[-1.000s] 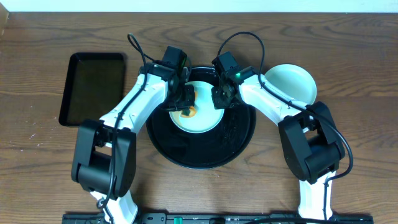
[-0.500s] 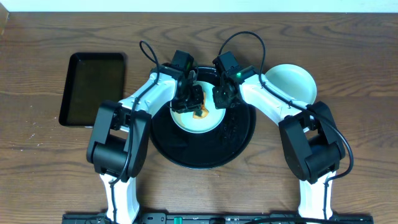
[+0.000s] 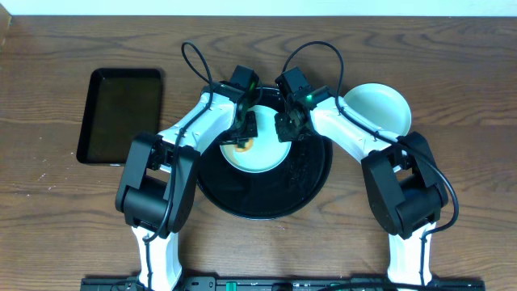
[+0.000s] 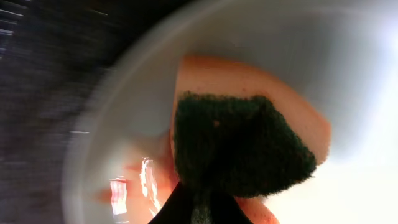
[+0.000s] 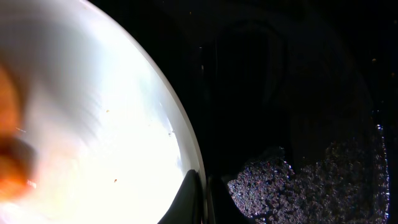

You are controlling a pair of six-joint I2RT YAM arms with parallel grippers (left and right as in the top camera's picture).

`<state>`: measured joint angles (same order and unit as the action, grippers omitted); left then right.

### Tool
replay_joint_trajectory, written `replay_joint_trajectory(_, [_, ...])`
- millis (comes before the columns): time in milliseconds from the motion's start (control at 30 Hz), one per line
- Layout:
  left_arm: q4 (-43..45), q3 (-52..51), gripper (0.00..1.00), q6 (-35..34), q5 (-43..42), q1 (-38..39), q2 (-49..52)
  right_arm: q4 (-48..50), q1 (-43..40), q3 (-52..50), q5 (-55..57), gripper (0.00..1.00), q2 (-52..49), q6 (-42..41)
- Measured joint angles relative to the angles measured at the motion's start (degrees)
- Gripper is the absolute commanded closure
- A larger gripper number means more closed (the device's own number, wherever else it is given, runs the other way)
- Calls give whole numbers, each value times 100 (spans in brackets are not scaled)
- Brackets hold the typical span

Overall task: Clean dirty plates on tray and stack at the side
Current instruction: 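Scrub the green plate center with the left gripper's sponge, then keep scrubbing the green plate while the right gripper holds its rim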

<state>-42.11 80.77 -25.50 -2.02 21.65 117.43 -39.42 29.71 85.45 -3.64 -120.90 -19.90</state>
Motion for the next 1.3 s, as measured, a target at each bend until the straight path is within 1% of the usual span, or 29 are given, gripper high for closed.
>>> replay_joint_trajectory(167, [-127,-2,92,4,855,-28,2,-2,0,0,0,99,0,0])
replay_joint_trajectory(333, [-160,2,92,173,1062,-98,7,9,35,0,-149,99,-2,-2])
replay_joint_trajectory(567, [-603,273,93,302,1191,-282,-2,50,81,0,-363,99,-4,-2])
replay_joint_trajectory(733, [-656,295,92,304,1565,-409,-354,4,59,0,-249,99,-2,0])
replay_joint_trajectory(800, [-715,295,92,304,1565,-511,-531,-7,42,0,-208,99,-2,0])
replay_joint_trajectory(867, [-745,306,92,304,1384,-581,-640,-17,37,0,-155,99,-2,0])
replay_joint_trajectory(1133, [-748,315,92,299,-601,-485,-662,-17,39,0,-114,99,-2,0])
replay_joint_trajectory(1300, [-739,315,92,299,-1086,-205,-660,-17,37,0,-92,99,-2,0])
